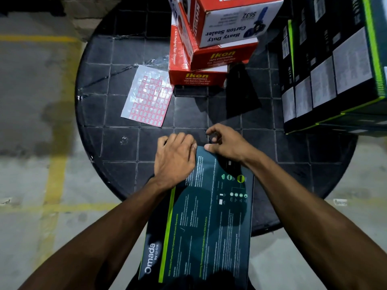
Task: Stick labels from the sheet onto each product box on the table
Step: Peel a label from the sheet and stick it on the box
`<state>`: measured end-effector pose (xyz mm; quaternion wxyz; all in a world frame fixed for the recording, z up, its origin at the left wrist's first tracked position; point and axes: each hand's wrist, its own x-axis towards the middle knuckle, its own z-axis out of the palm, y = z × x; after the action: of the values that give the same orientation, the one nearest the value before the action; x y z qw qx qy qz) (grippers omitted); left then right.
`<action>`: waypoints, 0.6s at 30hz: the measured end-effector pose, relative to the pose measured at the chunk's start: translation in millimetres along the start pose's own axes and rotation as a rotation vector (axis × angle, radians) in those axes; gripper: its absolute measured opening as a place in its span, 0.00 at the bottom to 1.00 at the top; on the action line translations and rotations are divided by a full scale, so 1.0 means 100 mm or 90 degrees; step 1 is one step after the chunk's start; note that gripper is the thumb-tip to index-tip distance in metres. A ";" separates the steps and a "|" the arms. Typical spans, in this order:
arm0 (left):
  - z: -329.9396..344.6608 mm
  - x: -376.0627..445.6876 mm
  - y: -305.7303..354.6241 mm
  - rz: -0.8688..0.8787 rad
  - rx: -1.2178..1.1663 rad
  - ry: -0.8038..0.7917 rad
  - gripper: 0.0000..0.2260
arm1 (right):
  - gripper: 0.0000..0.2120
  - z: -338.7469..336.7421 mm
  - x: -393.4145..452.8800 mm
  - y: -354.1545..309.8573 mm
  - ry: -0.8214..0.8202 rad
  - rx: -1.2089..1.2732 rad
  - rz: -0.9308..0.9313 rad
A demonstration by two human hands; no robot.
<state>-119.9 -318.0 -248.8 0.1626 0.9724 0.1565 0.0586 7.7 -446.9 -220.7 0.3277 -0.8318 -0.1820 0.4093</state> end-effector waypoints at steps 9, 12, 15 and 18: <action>-0.03 0.00 0.03 -0.015 -0.001 -0.031 0.09 | 0.15 0.06 -0.15 0.01 0.067 -0.095 -0.085; -0.03 0.00 0.03 -0.016 0.007 -0.029 0.10 | 0.16 0.10 -0.26 0.06 0.067 -0.124 -0.106; -0.01 0.00 0.02 -0.015 0.010 -0.028 0.10 | 0.19 0.16 -0.37 0.12 0.081 -0.175 -0.113; -0.01 0.01 0.02 -0.014 0.018 -0.027 0.10 | 0.19 0.19 -0.42 0.15 0.100 -0.203 -0.126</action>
<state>-118.9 -319.5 -247.2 0.1532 0.9738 0.1646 0.0339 -32.1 -473.9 -215.7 0.2438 -0.8804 -0.2996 0.2751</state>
